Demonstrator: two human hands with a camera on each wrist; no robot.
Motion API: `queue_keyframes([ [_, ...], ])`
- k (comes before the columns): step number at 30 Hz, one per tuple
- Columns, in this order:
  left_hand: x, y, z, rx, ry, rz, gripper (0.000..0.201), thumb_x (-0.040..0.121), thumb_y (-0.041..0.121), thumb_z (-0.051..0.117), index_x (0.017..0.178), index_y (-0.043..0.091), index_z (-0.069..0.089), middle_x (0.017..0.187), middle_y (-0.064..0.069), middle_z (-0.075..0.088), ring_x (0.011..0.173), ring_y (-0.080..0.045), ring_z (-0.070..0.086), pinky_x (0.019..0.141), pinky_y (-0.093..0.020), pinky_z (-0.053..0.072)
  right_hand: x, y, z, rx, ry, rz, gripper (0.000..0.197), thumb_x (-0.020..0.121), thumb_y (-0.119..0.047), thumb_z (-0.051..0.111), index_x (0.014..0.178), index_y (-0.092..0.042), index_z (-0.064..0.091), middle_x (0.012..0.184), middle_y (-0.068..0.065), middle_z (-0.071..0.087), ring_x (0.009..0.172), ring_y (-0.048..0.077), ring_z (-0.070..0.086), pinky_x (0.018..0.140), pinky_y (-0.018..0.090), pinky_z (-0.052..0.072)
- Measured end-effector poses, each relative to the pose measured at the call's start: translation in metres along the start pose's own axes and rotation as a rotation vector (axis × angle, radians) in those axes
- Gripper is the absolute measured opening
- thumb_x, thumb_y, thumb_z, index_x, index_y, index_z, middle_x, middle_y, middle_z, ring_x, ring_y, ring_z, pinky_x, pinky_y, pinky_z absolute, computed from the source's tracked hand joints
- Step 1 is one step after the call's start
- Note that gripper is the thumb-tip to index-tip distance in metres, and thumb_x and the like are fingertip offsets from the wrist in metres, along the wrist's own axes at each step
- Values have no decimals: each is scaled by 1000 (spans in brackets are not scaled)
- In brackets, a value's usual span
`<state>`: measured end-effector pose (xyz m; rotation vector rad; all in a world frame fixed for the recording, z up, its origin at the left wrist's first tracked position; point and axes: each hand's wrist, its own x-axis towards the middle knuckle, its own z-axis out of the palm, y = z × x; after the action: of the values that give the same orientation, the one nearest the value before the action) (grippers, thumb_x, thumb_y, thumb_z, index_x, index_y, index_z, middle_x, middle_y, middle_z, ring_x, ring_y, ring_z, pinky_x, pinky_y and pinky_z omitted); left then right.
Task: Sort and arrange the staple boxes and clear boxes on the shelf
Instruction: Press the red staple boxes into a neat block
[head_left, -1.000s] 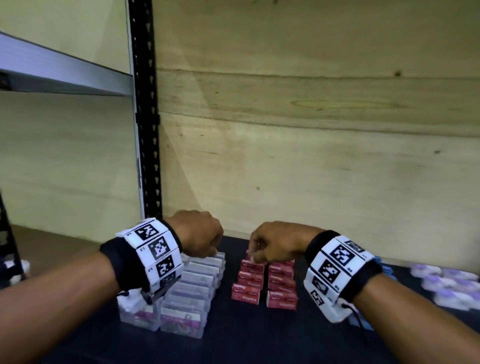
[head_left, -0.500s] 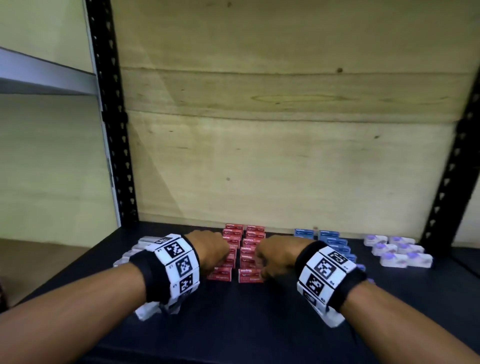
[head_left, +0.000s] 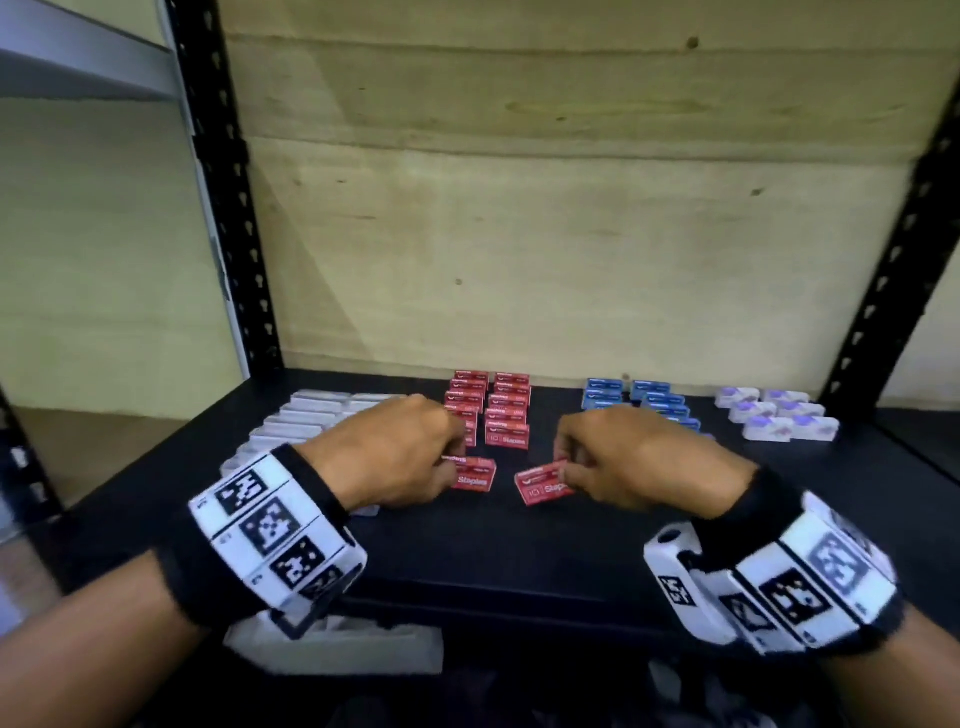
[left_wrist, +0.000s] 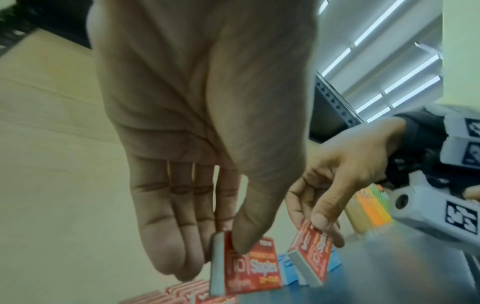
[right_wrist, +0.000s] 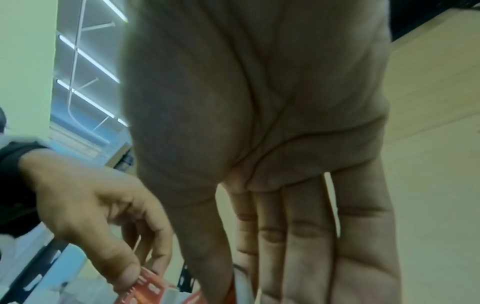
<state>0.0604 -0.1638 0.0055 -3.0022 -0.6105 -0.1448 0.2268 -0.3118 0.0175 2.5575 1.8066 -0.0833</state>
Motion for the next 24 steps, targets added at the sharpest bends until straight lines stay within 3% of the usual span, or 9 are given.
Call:
queue_keyframes([
  [5, -24, 11, 38, -282, 167, 19, 15, 94, 32, 53, 106, 30, 61, 94, 16, 49, 83, -1, 45, 82, -18, 38, -32, 0, 32, 57, 117, 96, 13, 95, -44, 49, 100, -33, 53, 101, -9, 59, 98, 22, 59, 83, 40, 51],
  [8, -28, 14, 64, -403, 238, -17, 15, 95, 34, 54, 108, 33, 60, 95, 17, 47, 83, 1, 46, 85, -21, 41, -38, 2, 50, 152, 161, 154, 13, 95, -46, 49, 100, -34, 53, 101, -10, 51, 99, 22, 58, 86, 40, 49],
  [12, -29, 19, 84, -546, 311, -48, 15, 95, 34, 56, 109, 35, 61, 94, 17, 49, 84, 1, 54, 71, -11, 38, -37, 5, 71, 269, 252, 195, 14, 95, -45, 50, 102, -34, 54, 96, -12, 57, 96, 20, 59, 84, 39, 50],
  [15, -27, 22, 92, -631, 371, -56, 14, 94, 30, 60, 106, 33, 64, 92, 15, 52, 84, -1, 56, 68, -6, 36, -32, 9, 82, 374, 325, 166, 10, 95, -42, 53, 101, -33, 55, 90, -11, 60, 87, 15, 58, 82, 38, 50],
  [19, -29, 16, 104, -754, 411, -80, 16, 92, 26, 64, 105, 35, 67, 92, 11, 57, 84, -6, 59, 70, -12, 42, -26, 16, 96, 545, 347, 50, 4, 94, -36, 59, 96, -33, 59, 84, -12, 62, 78, 5, 56, 78, 31, 50],
  [22, -32, 13, 106, -817, 402, -90, 18, 92, 24, 65, 106, 35, 68, 94, 10, 59, 85, -9, 61, 76, -17, 48, -28, 21, 103, 653, 338, 0, 3, 94, -33, 62, 97, -34, 61, 86, -11, 63, 80, 4, 57, 75, 21, 46],
  [24, -32, 13, 106, -815, 406, -96, 19, 92, 24, 65, 108, 34, 69, 95, 10, 59, 85, -8, 61, 77, -15, 48, -29, 24, 106, 708, 360, -20, 5, 93, -31, 63, 98, -33, 64, 87, -11, 64, 82, 4, 59, 77, 21, 48],
])
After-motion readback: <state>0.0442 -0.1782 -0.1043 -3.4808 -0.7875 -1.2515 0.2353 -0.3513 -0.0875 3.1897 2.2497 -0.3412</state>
